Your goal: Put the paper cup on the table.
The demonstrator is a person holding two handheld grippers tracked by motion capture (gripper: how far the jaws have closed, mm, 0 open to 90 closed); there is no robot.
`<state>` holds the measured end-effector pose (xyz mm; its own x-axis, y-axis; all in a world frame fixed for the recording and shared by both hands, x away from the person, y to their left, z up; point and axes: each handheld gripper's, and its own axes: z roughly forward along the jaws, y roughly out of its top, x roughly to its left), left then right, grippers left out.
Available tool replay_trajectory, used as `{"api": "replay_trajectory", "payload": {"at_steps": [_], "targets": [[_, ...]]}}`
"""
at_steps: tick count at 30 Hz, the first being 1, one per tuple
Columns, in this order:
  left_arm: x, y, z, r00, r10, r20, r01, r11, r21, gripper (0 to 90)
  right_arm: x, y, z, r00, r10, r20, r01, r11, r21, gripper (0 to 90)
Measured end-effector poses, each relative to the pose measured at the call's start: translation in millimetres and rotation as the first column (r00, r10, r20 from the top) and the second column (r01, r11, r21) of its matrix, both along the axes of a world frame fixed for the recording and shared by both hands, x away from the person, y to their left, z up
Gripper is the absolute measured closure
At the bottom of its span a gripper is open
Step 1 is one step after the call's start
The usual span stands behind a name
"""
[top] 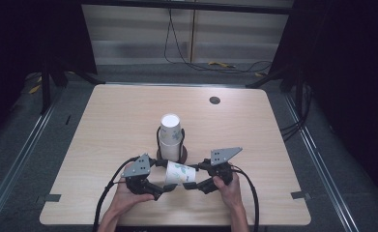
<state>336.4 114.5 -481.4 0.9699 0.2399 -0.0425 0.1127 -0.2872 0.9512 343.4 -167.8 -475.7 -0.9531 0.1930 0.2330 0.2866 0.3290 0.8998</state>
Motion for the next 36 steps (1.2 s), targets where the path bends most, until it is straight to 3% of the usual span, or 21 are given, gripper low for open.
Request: {"api": "replay_trajectory", "payload": {"at_steps": [9, 17, 21, 28, 36], "targets": [[5.2, 0.5, -0.7, 0.9981, -0.056, -0.027, 0.055, 0.9971, -0.052, 20.8, -1.4, -1.1, 2.0, 1.0000, 0.003, 0.009, -0.003, 1.000, -0.001, 36.7], [7.4, -0.3, -1.3, 0.9966, -0.072, -0.038, 0.070, 0.9953, -0.067, 20.7, -1.5, 0.5, 2.9, 0.9998, 0.008, 0.019, -0.008, 1.000, 0.002, 36.6], [9.6, 2.9, -0.5, 0.9926, -0.108, -0.055, 0.101, 0.9871, -0.124, 22.8, -3.0, -0.2, 5.0, 0.9993, 0.016, 0.032, -0.017, 1.000, 0.011, 36.8], [9.0, 2.4, 0.0, 0.9937, -0.104, -0.041, 0.099, 0.9890, -0.110, 23.1, -2.9, -0.1, 4.9, 0.9991, 0.020, 0.038, -0.020, 1.000, 0.003, 36.8], [7.7, 6.5, 2.9, 0.9918, -0.124, -0.031, 0.119, 0.9847, -0.128, 29.3, -2.3, 0.5, 3.5, 0.9983, 0.039, 0.043, -0.040, 0.999, 0.008, 35.7]]}}
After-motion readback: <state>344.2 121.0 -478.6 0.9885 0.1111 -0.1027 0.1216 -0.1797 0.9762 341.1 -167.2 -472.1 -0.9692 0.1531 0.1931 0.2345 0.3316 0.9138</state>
